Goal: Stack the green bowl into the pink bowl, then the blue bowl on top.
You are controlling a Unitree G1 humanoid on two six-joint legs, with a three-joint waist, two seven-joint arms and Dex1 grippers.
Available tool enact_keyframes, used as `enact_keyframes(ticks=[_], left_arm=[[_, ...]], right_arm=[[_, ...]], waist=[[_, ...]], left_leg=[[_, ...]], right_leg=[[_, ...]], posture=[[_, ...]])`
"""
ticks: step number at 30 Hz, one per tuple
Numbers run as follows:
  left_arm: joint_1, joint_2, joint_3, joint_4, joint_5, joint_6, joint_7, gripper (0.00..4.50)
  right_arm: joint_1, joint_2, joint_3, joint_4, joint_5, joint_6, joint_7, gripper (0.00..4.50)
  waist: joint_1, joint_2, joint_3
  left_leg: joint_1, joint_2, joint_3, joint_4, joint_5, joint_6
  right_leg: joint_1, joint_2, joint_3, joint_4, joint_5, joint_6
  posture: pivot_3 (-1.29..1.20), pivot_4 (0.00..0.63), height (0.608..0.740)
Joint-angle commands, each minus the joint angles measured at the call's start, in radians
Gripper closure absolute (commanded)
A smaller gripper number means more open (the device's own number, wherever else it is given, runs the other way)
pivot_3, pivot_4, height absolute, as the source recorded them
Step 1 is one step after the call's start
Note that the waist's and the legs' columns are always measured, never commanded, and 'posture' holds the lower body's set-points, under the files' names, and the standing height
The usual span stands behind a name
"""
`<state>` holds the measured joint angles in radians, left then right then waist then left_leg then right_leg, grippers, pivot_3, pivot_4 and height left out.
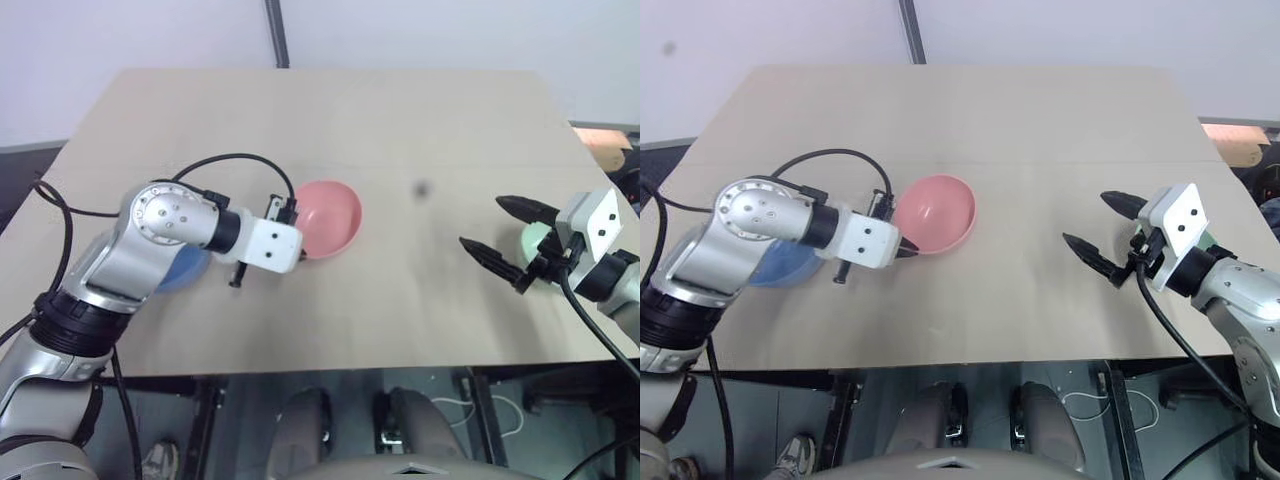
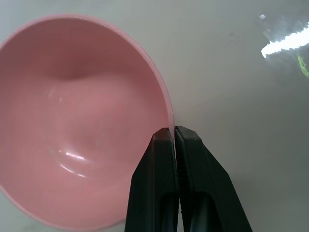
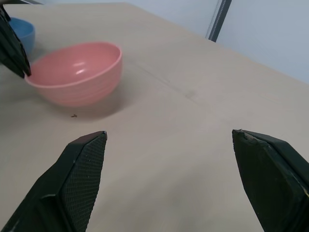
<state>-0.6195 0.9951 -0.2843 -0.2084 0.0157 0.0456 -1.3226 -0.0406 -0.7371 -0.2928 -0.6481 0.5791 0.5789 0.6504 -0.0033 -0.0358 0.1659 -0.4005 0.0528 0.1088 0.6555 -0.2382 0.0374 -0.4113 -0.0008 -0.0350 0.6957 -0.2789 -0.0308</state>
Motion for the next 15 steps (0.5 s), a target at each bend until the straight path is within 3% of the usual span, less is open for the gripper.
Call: enact_keyframes(ticks=[1, 4, 5, 7, 11, 15], left_arm=[[0.009, -0.016, 0.008, -0.046, -0.007, -0.042, -0.003, 4.45], [0.017, -0.035, -0.005, -0.055, -0.014, -0.088, -0.020, 3.39], [0.014, -0.041, -0.007, -0.054, -0.017, -0.091, -0.026, 3.31], [-0.002, -0.055, -0.007, -0.045, -0.021, -0.083, -0.026, 2.63], [-0.038, -0.083, 0.046, -0.039, -0.019, 0.030, 0.034, 1.33], [-0.026, -0.066, 0.120, -0.047, -0.026, 0.140, 0.087, 1.33]], right_arm=[[0.000, -0.002, -0.014, -0.025, -0.001, -0.022, -0.003, 0.00], [-0.009, -0.003, -0.008, -0.019, -0.003, -0.022, -0.003, 0.00], [-0.012, -0.004, -0.005, -0.016, -0.004, -0.023, -0.002, 0.00], [-0.017, -0.005, -0.003, -0.012, -0.005, -0.023, -0.001, 0.00], [-0.007, -0.006, -0.004, -0.017, -0.010, -0.025, 0.004, 0.00], [0.025, -0.015, -0.021, -0.020, -0.020, 0.003, -0.015, 0.00]], waist=[[0.000, 0.000, 0.000], [-0.001, 0.000, 0.000], [-0.001, 0.000, 0.000], [-0.003, 0.000, 0.000], [-0.003, 0.000, 0.000], [-0.007, 0.000, 0.000]], left_leg=[[0.000, 0.000, 0.000, 0.000, 0.000, 0.001], [0.000, 0.000, 0.000, 0.000, 0.000, 0.000], [0.000, 0.000, 0.000, 0.000, 0.001, 0.000], [0.000, 0.000, 0.000, 0.000, 0.001, -0.001], [-0.001, 0.000, 0.000, 0.000, 0.001, -0.001], [0.000, 0.000, 0.000, 0.000, 0.001, -0.001]], right_leg=[[0.000, 0.000, 0.000, 0.000, 0.000, 0.000], [0.000, 0.000, 0.000, 0.000, 0.000, 0.000], [0.000, 0.000, 0.000, 0.000, 0.000, 0.000], [0.000, 0.001, 0.000, 0.000, 0.000, 0.000], [0.000, 0.001, 0.000, 0.000, 0.000, 0.000], [0.000, 0.001, 0.000, 0.000, 0.000, 0.000]], posture=[[0.00, 0.150, 0.740], [0.00, 0.150, 0.740], [0.00, 0.150, 0.740], [0.00, 0.150, 0.740], [0.00, 0.150, 0.740], [0.00, 0.150, 0.740]])
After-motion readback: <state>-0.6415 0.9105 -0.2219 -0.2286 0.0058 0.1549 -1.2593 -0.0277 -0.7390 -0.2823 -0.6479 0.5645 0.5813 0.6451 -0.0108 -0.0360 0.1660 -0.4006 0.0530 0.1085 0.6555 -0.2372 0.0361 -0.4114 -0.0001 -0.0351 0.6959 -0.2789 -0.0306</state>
